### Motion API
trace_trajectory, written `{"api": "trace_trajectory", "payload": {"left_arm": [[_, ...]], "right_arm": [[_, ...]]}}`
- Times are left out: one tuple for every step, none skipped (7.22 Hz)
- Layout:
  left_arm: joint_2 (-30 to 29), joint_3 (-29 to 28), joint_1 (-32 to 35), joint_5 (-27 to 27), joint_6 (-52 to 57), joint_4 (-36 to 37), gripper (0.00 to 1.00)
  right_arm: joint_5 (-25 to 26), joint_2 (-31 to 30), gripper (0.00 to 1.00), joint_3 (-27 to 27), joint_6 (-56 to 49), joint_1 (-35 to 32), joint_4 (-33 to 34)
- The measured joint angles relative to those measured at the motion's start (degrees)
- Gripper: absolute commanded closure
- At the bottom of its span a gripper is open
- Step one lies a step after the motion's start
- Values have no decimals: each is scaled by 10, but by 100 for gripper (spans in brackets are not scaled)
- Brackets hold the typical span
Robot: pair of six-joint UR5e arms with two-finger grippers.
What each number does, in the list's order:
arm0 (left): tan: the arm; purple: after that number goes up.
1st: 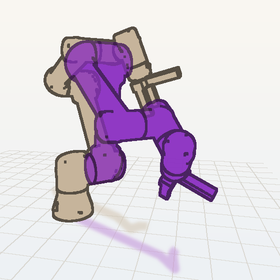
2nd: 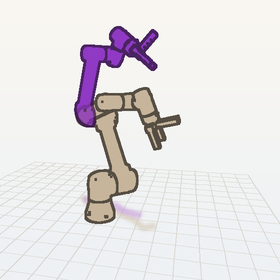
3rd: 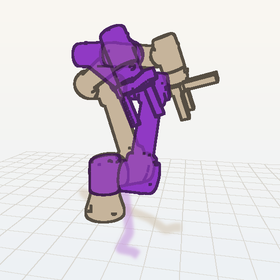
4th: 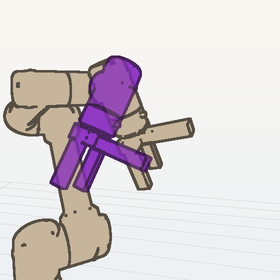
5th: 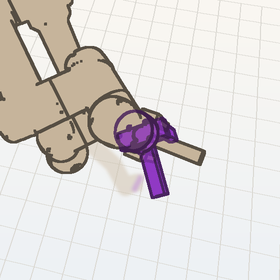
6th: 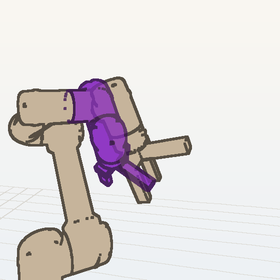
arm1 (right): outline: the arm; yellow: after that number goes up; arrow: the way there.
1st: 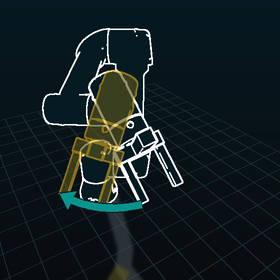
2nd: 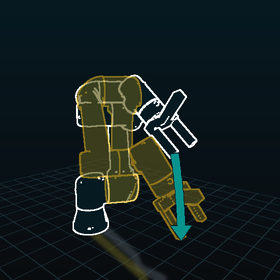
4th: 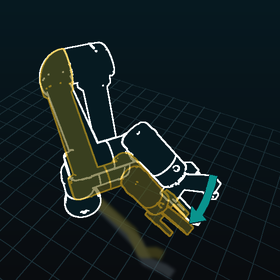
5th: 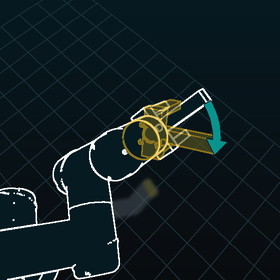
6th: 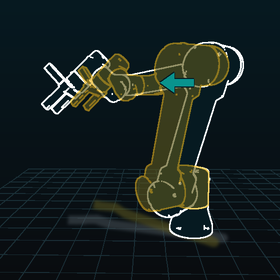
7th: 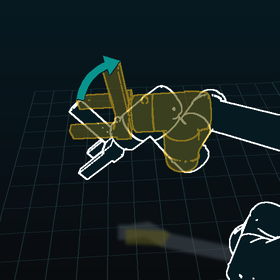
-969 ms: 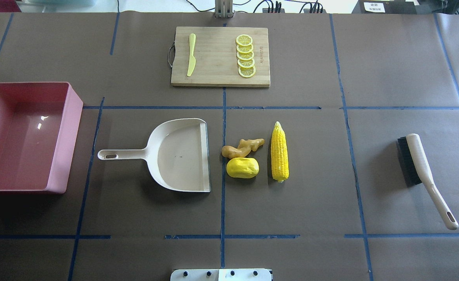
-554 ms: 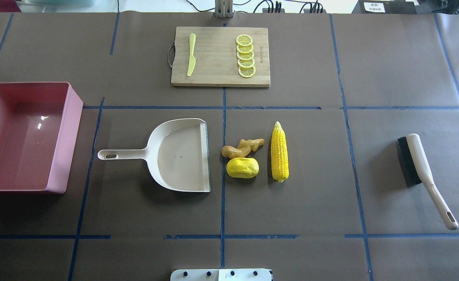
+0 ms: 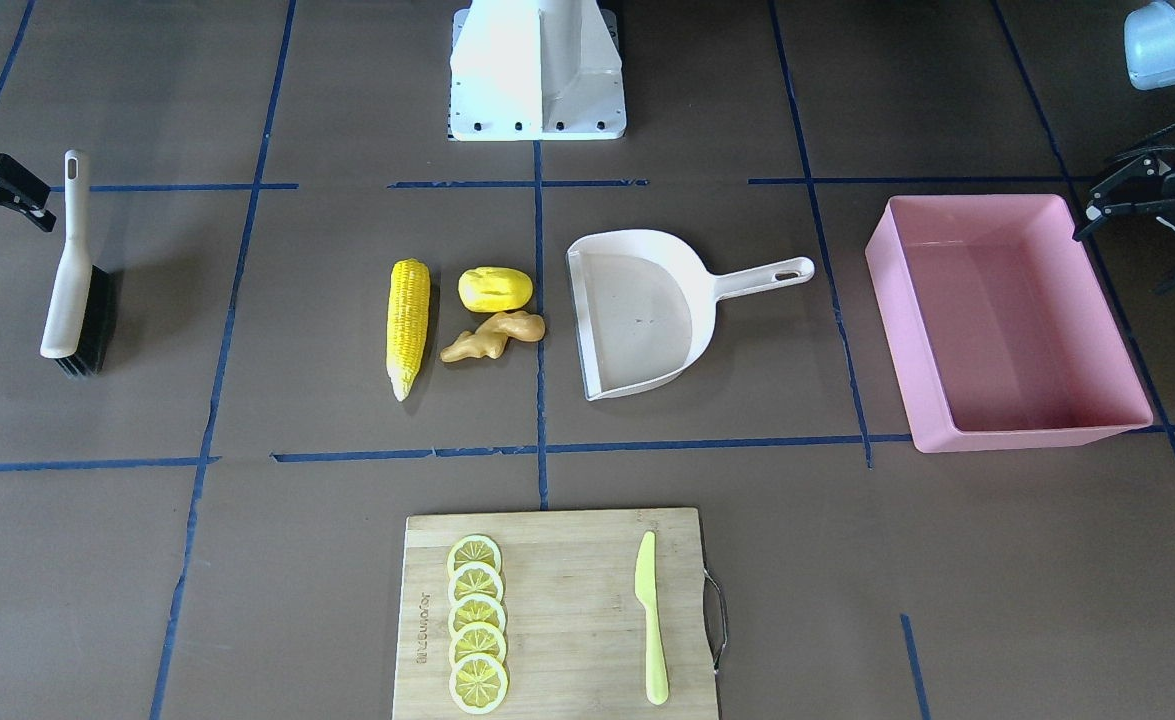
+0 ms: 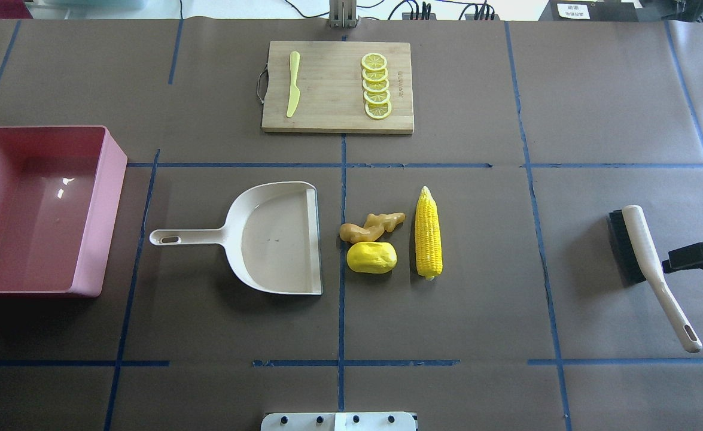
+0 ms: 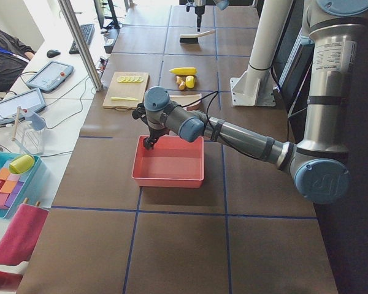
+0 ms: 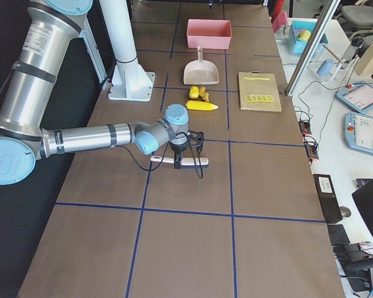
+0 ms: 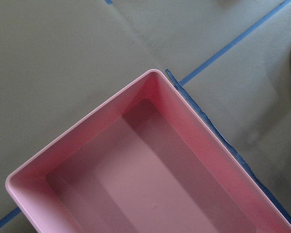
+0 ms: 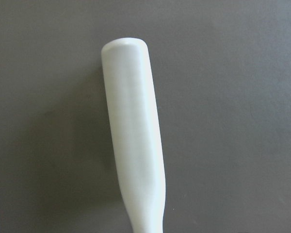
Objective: Sweep and dump trash into bin
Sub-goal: 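Reach the right gripper to the brush while the left nears the dustpan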
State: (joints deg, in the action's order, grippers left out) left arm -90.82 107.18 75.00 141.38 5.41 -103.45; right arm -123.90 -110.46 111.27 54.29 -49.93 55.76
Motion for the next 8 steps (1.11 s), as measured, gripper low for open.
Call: {"api": "trace_trajectory", "payload": {"left_arm": [[0, 0, 0, 0, 0, 0, 0], [0, 0, 0, -1, 0, 0, 0], [0, -1, 0, -1, 1, 0, 0], [0, -1, 0, -1, 1, 0, 0], [0, -1, 0, -1, 2, 0, 0], [0, -1, 0, -1, 2, 0, 0], [0, -1, 0, -1, 2, 0, 0], [0, -1, 0, -1, 3, 0, 0]], "right_arm": [[16, 0, 0, -3, 20, 27, -5], [26, 0, 1, -5, 31, 48, -6], [31, 0, 1, -8, 35, 59, -6], [32, 0, 10, -12, 37, 64, -5], [32, 0, 24, -14, 37, 67, -3], [30, 0, 45, -16, 38, 68, -2], [27, 0, 77, -17, 38, 69, -1], [27, 0, 100, -18, 38, 71, -1]]}}
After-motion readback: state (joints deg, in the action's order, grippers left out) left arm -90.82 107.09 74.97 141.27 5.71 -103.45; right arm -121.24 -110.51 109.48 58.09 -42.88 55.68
